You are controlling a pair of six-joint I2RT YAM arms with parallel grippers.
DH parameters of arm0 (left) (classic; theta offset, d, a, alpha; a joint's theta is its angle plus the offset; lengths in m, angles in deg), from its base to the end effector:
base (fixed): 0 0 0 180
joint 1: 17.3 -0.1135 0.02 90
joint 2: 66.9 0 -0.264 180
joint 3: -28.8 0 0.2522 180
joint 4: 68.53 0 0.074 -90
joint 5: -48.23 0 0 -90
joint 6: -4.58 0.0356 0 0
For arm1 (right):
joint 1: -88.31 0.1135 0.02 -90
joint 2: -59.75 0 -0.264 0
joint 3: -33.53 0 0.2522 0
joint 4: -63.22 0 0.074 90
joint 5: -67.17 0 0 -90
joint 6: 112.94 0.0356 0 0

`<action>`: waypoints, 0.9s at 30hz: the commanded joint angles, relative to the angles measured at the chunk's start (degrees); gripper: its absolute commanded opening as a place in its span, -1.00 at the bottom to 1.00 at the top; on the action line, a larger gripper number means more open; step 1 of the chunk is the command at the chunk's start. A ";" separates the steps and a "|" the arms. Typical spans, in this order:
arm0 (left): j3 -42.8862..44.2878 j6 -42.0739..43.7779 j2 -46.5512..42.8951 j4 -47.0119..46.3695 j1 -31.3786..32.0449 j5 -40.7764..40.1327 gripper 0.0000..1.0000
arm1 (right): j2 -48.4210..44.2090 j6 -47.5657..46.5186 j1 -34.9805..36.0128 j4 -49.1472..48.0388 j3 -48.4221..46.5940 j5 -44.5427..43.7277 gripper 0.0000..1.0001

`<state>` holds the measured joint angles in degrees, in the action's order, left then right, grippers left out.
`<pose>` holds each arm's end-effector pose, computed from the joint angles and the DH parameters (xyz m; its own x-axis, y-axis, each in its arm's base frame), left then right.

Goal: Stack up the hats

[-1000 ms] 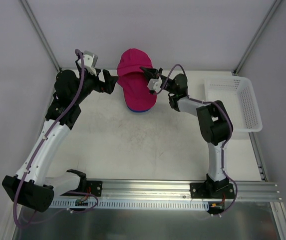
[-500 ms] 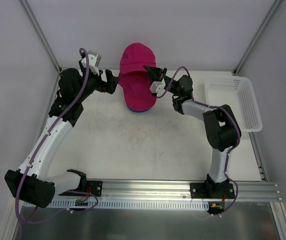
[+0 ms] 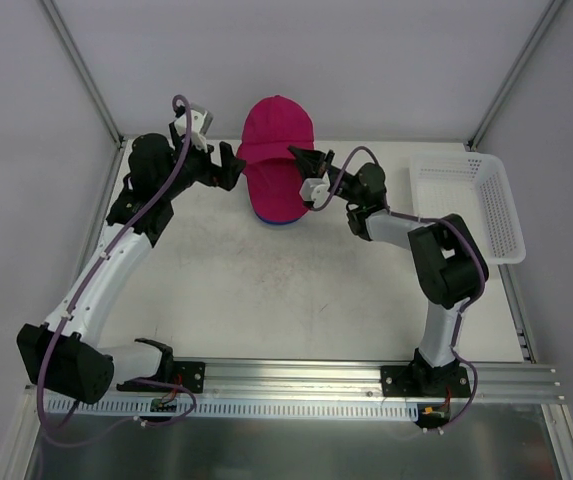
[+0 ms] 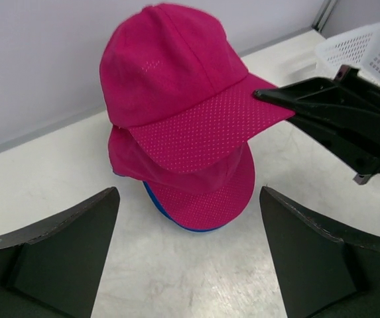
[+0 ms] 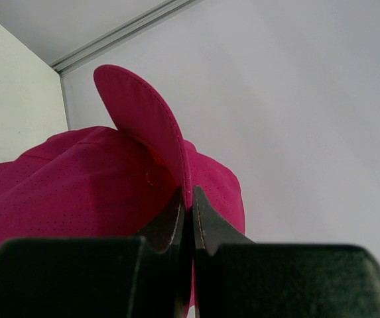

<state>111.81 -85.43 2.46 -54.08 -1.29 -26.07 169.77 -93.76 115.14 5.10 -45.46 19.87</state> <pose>0.2668 -0.0866 0.4186 -0.0135 0.0037 -0.9999 0.5256 0.8507 -0.0040 0.3600 0.2092 0.2772 0.9557 -0.2945 -0.0008 0.0978 0.3201 -0.9423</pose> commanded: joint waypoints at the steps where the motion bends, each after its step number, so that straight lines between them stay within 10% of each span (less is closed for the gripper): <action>1: 0.27 0.27 3.40 0.98 -0.81 2.58 0.77 | -3.93 -2.38 0.33 -16.01 0.98 1.33 -0.99; 27: -2.19 3.09 9.65 0.89 -1.07 5.82 0.75 | -4.19 -11.00 -0.90 -15.93 12.57 13.55 -0.45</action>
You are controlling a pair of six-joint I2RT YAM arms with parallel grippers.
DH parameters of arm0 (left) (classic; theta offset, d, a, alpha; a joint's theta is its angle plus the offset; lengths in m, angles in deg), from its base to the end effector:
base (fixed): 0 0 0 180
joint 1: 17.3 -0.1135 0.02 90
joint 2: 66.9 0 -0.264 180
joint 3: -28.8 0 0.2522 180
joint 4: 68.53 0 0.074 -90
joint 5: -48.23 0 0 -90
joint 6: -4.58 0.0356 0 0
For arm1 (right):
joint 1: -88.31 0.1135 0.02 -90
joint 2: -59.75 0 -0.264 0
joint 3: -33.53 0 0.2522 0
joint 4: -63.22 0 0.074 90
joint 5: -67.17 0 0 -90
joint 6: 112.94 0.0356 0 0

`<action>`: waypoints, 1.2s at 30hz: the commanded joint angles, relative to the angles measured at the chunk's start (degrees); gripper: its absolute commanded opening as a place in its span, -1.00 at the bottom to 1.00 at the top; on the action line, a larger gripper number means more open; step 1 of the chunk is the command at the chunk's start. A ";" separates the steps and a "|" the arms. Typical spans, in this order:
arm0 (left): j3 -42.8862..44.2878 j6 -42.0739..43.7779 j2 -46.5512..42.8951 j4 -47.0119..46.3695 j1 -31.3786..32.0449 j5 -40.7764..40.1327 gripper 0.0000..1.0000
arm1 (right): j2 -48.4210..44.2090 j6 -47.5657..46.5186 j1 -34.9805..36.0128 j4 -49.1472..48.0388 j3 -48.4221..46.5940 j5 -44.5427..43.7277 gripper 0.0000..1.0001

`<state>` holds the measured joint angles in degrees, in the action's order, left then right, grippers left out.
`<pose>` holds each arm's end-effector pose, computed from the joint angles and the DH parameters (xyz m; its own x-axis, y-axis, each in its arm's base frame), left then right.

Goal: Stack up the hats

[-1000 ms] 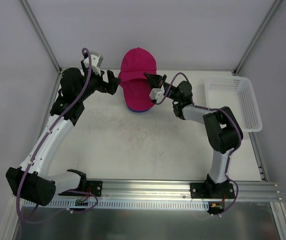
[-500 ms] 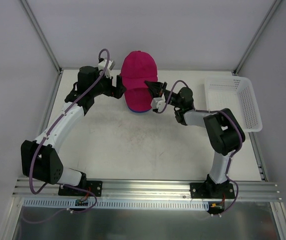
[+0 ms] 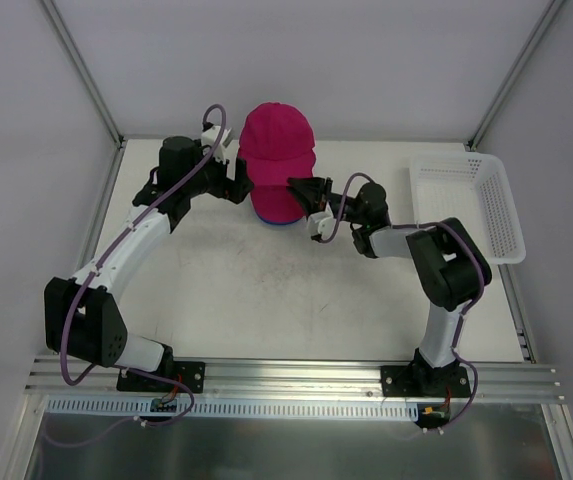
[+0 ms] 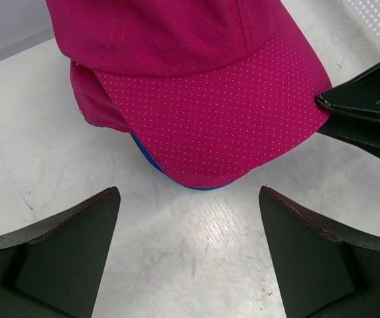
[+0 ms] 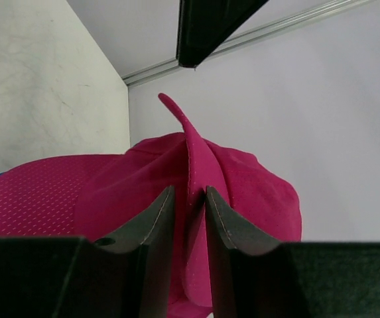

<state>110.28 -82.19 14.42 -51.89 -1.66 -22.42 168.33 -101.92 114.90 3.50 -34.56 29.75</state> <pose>0.3199 -0.1018 0.3447 -0.2412 0.1227 -0.9627 0.5748 0.8173 -0.0398 0.3327 0.1982 0.2315 0.9815 -0.1757 0.0763 0.1089 0.1844 -0.9768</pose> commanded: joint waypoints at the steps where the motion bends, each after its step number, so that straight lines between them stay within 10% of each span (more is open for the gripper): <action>1: -0.75 -0.58 -2.31 -1.29 -0.78 2.70 0.75 | -2.84 -3.37 -0.84 -14.33 2.29 4.54 -0.46; 5: -0.84 -6.27 -3.01 -1.20 -2.19 6.03 0.82 | -3.63 -4.95 -2.24 -14.42 4.84 6.57 -0.28; 15: 0.12 -23.96 0.41 -1.29 -11.42 26.16 0.90 | -11.80 5.39 -4.18 -13.81 10.47 0.00 0.99; 19: 3.89 -28.00 4.37 -1.29 -13.00 30.30 0.85 | -17.07 11.91 -4.44 -6.54 9.59 -12.46 0.99; 26: 9.52 -34.59 12.27 -1.55 -13.35 32.59 0.75 | -26.39 31.23 -6.98 46.84 -7.27 -26.91 0.99; 32: 11.99 -38.46 16.67 -2.70 -13.53 33.29 0.61 | -21.75 57.23 -11.02 78.51 -24.03 -19.72 0.86; 36: 13.13 -40.14 19.40 -4.63 -13.53 33.21 0.48 | -15.25 74.47 -13.49 83.14 -29.78 -10.75 0.65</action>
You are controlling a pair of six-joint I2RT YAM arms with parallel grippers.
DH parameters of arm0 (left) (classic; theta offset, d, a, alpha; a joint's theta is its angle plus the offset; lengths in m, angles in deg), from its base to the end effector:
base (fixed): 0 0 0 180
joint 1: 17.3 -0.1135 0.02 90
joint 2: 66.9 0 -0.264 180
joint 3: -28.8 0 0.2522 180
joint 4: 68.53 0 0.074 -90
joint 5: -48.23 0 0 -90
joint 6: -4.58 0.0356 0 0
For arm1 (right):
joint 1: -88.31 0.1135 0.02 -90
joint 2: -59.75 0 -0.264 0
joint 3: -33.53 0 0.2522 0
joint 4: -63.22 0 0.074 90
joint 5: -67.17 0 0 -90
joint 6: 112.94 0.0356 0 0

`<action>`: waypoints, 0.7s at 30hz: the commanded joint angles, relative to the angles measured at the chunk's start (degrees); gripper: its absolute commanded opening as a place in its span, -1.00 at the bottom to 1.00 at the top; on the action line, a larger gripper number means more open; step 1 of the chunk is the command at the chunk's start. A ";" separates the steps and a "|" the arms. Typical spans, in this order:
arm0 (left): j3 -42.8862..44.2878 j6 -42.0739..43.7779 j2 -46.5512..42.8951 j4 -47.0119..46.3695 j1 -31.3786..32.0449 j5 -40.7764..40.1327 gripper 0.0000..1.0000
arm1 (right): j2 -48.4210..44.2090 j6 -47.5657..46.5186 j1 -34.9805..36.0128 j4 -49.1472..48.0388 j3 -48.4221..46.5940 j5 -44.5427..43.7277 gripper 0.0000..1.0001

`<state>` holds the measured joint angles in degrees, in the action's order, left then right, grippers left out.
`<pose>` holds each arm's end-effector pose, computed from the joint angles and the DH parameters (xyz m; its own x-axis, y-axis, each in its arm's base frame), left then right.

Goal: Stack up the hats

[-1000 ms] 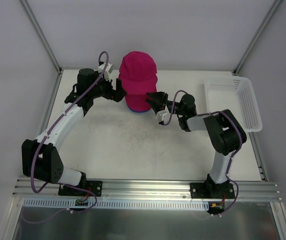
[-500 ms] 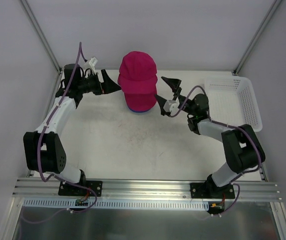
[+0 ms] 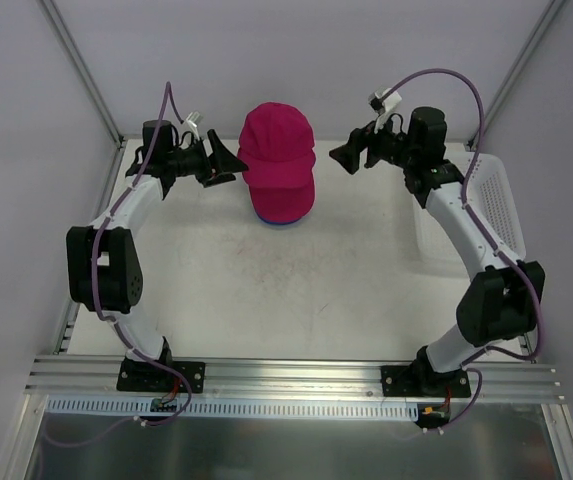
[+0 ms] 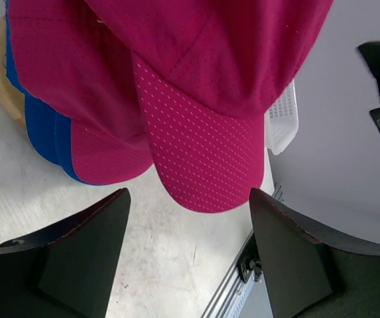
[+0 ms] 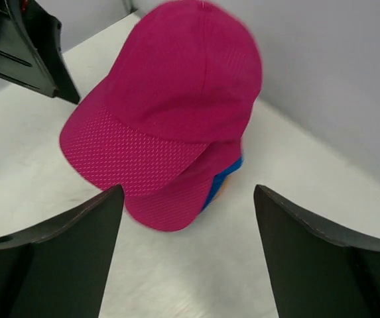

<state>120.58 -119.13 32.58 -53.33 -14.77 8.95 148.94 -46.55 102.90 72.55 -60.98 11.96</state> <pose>0.4007 -0.0453 0.3025 -0.7342 -0.3193 -0.5991 0.4001 0.5095 -0.7618 0.3533 0.1130 0.3936 0.2415 -0.2770 -0.9300 -0.7214 0.5898 -0.3630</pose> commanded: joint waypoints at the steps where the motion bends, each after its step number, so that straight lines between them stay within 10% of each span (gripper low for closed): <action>1: 3.02 -3.37 1.50 -3.97 -0.42 1.93 0.45 | 5.11 21.31 -1.58 14.01 -3.88 8.70 0.64; 21: 4.95 -6.71 6.69 -9.69 0.90 1.23 0.28 | 21.82 55.17 0.88 -0.93 -12.15 16.63 0.44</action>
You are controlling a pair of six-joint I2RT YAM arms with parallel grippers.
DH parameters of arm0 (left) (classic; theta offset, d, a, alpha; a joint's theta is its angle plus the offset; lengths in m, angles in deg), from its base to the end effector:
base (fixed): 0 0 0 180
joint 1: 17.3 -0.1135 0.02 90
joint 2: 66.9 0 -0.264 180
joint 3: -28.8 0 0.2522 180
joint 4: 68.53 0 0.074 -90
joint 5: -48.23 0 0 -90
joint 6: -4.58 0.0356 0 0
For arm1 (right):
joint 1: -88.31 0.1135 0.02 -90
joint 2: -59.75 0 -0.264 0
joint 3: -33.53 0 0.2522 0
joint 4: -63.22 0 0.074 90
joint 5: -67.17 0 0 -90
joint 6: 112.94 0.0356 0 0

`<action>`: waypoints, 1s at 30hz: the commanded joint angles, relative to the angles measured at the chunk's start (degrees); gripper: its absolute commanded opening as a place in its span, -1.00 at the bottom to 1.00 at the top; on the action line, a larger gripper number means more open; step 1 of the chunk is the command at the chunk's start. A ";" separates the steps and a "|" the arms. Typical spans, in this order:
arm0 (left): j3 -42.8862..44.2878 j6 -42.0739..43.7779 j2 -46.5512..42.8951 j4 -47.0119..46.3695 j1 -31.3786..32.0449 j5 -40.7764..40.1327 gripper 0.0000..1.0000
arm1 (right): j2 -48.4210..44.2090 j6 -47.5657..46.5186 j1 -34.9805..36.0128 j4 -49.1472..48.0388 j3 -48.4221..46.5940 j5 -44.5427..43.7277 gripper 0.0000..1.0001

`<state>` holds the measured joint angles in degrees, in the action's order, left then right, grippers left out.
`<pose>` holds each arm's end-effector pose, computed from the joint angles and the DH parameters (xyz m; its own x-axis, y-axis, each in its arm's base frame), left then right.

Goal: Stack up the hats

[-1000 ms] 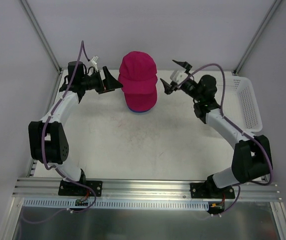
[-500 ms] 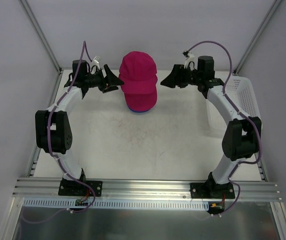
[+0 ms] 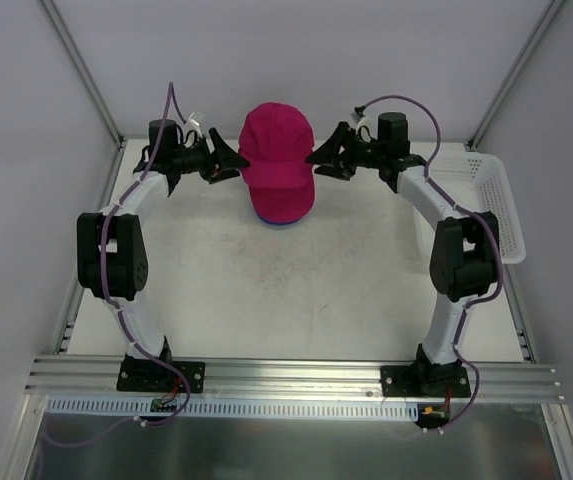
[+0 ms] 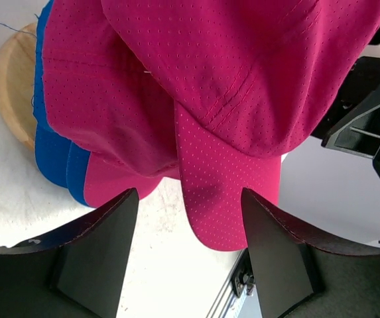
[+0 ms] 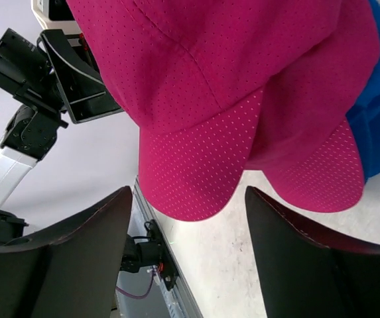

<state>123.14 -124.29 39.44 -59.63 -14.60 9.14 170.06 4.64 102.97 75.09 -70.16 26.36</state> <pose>0.4293 -0.0479 0.2800 -0.7506 -0.3607 -0.5536 0.3634 0.4743 -0.8018 0.4328 0.1411 0.3012 -0.6700 0.1375 -0.7295 -0.6201 0.4366 0.6518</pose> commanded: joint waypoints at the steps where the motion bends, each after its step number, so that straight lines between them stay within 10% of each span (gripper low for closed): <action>1: 2.39 -1.73 -0.09 -3.83 0.82 0.94 0.27 | 0.97 4.07 1.07 -3.56 -3.14 2.14 0.43; 16: 3.71 -2.52 1.94 -5.42 2.66 0.76 0.05 | 4.22 4.69 1.60 -3.21 -4.29 1.61 0.26; 30: 3.45 -0.16 0.45 -5.60 3.63 0.76 -0.38 | 4.84 0.21 1.78 -0.31 -7.54 2.23 -0.74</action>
<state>124.71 -126.08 41.63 -63.13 -12.35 8.60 175.02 6.58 103.58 74.54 -74.58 27.45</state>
